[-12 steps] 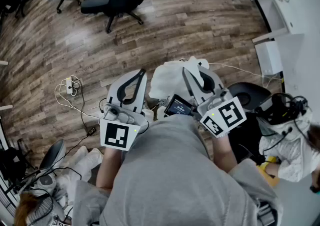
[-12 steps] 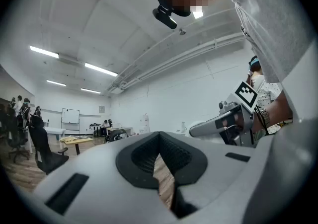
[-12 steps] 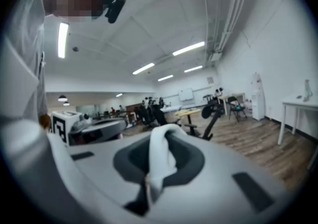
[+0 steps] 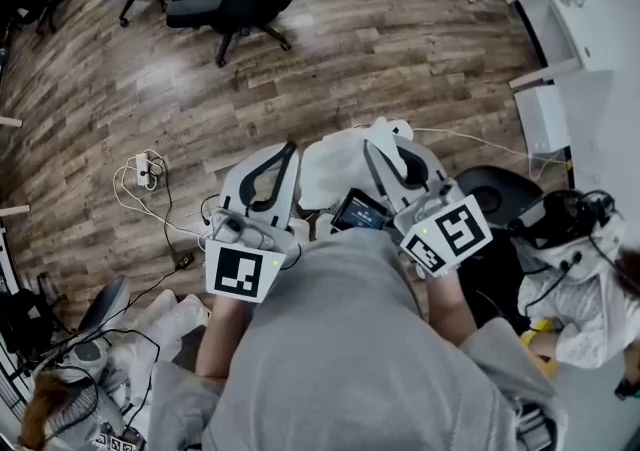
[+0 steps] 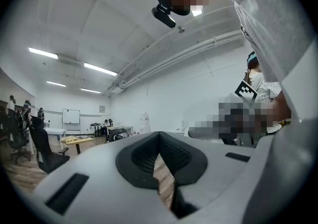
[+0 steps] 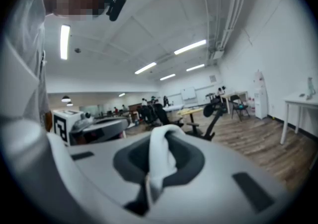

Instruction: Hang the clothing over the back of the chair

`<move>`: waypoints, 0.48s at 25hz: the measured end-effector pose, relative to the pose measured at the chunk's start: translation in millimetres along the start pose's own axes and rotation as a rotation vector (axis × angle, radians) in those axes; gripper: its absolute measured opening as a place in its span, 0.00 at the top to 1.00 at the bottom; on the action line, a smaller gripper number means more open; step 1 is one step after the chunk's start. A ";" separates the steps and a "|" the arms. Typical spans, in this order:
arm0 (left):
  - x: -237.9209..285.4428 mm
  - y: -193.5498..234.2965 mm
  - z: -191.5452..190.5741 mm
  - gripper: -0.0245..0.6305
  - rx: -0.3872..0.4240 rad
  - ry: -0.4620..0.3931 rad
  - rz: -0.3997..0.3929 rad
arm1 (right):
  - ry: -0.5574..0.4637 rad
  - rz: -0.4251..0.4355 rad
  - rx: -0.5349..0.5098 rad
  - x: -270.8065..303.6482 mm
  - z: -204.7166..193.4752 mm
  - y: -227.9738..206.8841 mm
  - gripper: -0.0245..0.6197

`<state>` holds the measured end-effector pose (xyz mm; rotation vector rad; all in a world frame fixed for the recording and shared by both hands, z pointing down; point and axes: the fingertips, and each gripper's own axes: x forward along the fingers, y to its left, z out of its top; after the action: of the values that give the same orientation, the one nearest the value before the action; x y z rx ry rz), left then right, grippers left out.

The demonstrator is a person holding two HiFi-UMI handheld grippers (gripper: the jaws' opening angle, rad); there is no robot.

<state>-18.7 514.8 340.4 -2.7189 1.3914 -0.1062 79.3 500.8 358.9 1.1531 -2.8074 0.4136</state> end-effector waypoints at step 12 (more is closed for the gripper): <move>10.4 -19.7 -0.6 0.91 0.036 0.012 0.025 | -0.009 0.025 0.009 -11.4 -2.3 -12.4 0.90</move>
<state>3.3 517.8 343.3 -2.6753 1.4123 -0.1451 96.0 500.7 361.8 1.1251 -2.8330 0.4249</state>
